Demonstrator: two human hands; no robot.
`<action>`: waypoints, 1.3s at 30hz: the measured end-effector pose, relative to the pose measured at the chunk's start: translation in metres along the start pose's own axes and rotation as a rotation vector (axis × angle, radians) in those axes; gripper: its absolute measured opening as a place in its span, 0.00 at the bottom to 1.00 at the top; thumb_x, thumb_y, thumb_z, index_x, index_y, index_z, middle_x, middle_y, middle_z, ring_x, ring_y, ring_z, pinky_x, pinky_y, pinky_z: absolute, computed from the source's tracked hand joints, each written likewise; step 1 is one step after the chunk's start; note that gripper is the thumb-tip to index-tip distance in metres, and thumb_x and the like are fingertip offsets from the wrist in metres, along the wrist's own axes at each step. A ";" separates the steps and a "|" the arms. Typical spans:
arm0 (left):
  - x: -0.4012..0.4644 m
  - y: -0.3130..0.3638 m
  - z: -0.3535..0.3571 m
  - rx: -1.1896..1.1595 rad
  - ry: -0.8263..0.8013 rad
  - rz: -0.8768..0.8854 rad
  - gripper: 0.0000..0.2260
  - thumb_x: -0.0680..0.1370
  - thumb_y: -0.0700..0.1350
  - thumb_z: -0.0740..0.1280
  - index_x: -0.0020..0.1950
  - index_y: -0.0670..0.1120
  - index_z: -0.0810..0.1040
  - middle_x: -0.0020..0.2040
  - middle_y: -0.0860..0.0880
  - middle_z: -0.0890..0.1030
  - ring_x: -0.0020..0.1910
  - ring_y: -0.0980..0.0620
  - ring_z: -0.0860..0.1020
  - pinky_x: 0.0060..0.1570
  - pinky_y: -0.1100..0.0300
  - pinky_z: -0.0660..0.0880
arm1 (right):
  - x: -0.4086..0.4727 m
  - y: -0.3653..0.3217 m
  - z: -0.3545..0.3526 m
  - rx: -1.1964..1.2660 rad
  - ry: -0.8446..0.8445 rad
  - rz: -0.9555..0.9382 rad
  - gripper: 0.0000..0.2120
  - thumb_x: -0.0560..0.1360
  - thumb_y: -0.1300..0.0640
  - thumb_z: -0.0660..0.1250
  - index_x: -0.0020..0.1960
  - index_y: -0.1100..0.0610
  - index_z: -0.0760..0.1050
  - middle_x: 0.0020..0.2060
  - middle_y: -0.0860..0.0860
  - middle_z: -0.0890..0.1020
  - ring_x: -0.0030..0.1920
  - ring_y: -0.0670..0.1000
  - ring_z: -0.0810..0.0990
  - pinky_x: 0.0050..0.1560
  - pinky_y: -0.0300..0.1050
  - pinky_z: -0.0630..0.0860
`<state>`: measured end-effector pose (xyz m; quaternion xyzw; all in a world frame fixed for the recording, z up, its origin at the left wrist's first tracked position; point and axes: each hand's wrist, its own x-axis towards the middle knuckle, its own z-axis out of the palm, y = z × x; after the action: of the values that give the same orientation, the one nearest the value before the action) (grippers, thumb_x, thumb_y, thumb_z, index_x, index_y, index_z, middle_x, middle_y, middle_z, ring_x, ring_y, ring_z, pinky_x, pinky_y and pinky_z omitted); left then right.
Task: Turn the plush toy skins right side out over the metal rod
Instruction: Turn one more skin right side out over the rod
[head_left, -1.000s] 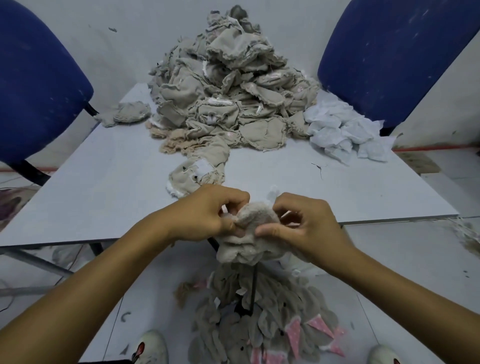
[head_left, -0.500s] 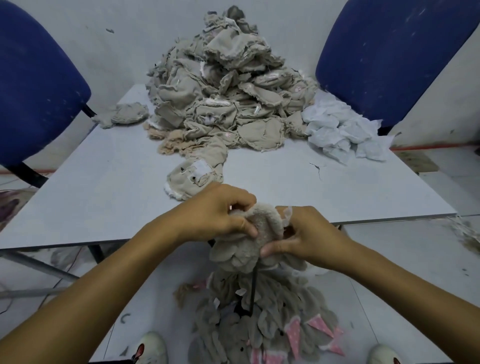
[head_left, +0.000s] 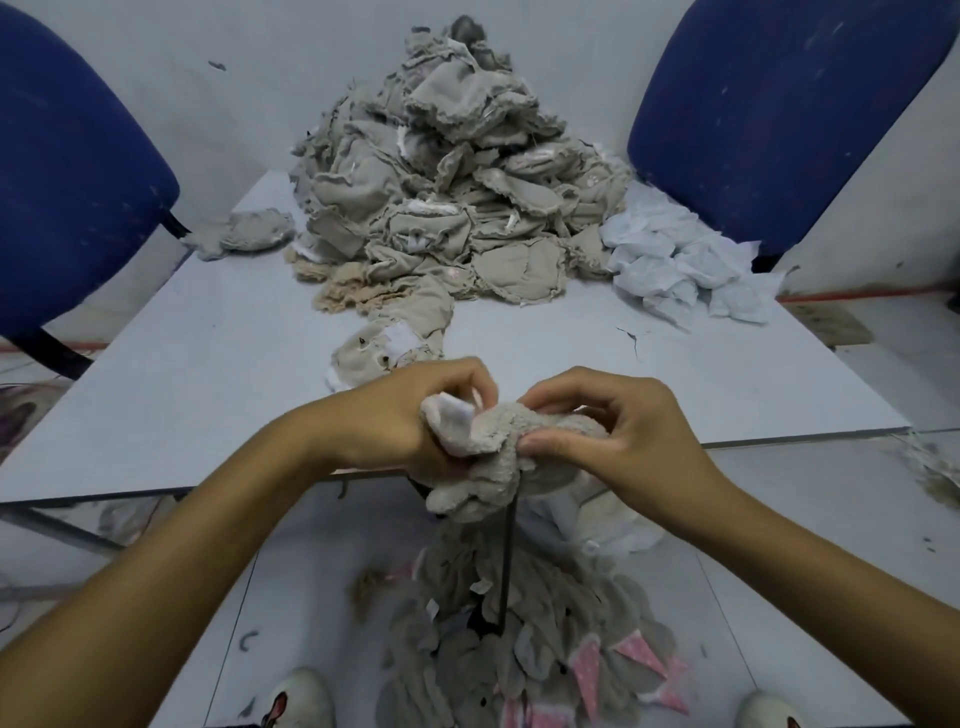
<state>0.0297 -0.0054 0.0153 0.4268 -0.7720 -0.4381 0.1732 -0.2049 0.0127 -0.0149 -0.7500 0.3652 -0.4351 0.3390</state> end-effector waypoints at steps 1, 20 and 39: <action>-0.001 0.005 -0.003 -0.093 -0.005 0.010 0.20 0.65 0.41 0.77 0.54 0.52 0.78 0.48 0.52 0.79 0.46 0.56 0.77 0.44 0.61 0.75 | 0.001 0.000 -0.001 -0.030 0.000 -0.025 0.12 0.65 0.48 0.77 0.47 0.49 0.83 0.42 0.41 0.85 0.45 0.44 0.84 0.49 0.42 0.80; 0.008 0.009 0.009 -0.180 0.191 0.237 0.13 0.60 0.35 0.81 0.34 0.49 0.82 0.34 0.53 0.83 0.35 0.59 0.81 0.37 0.67 0.75 | -0.005 0.017 -0.009 -0.221 0.048 -0.325 0.08 0.73 0.54 0.75 0.47 0.58 0.84 0.39 0.45 0.79 0.39 0.41 0.77 0.41 0.34 0.70; 0.011 0.010 0.016 -0.187 0.178 0.219 0.11 0.68 0.43 0.78 0.46 0.43 0.80 0.41 0.49 0.82 0.41 0.54 0.80 0.40 0.62 0.76 | -0.005 0.009 -0.001 -0.490 0.134 -0.376 0.10 0.77 0.51 0.69 0.47 0.58 0.83 0.37 0.49 0.78 0.38 0.41 0.71 0.40 0.29 0.65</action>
<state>0.0079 -0.0035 0.0130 0.3594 -0.7514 -0.4469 0.3264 -0.2100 0.0121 -0.0243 -0.8334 0.3357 -0.4374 0.0373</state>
